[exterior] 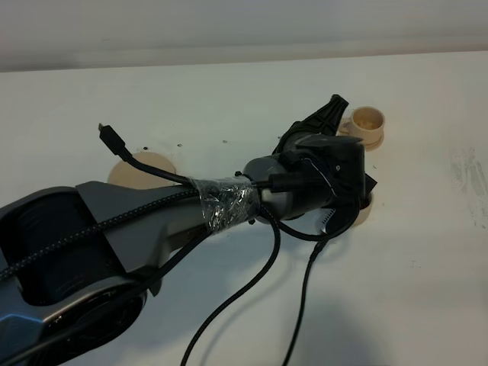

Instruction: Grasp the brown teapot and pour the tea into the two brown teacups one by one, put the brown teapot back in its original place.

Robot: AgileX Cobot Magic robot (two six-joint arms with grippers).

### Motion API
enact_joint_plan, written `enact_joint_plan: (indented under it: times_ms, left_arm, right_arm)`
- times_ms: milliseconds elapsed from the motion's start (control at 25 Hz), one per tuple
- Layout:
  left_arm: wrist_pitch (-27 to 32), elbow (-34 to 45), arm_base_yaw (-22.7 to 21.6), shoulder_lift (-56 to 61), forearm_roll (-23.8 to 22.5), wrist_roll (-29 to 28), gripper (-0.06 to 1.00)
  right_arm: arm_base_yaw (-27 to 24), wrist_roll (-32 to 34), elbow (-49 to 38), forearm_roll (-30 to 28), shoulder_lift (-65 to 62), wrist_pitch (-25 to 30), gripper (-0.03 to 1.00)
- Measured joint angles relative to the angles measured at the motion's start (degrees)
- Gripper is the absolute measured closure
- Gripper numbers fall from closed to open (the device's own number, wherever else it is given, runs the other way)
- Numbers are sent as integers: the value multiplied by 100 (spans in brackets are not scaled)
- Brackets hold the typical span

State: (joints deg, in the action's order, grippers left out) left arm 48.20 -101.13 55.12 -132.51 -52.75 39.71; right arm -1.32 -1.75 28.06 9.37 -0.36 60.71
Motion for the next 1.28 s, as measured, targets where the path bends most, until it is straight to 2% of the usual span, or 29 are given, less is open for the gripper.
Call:
enact_joint_plan:
  times_ms: [240, 520, 680, 760, 880, 1080, 1280]
  left_arm:
    - [218, -21, -90, 312, 798, -310, 84]
    - [1205, -31, -531, 828, 1998, -1052, 84]
    - [1553, -31, -956, 864, 3095, -1149, 84]
    - [1544, -31, -1120, 864, 3774, -1079, 84]
    - [1414, -31, -1243, 808, 4508, -918, 84]
    - [1288, -31, -1242, 490, 4729, -855, 84]
    - [1164, -31, -1242, 649, 4418, -849, 84]
  right_arm:
    - [0, 0, 0, 0, 0, 0, 50]
    - [0, 0, 0, 0, 0, 0, 50]
    - [0, 0, 0, 0, 0, 0, 50]
    - [0, 0, 0, 0, 0, 0, 50]
    - [0, 0, 0, 0, 0, 0, 50]
    - [0, 0, 0, 0, 0, 0, 50]
    - [0, 0, 0, 0, 0, 0, 50]
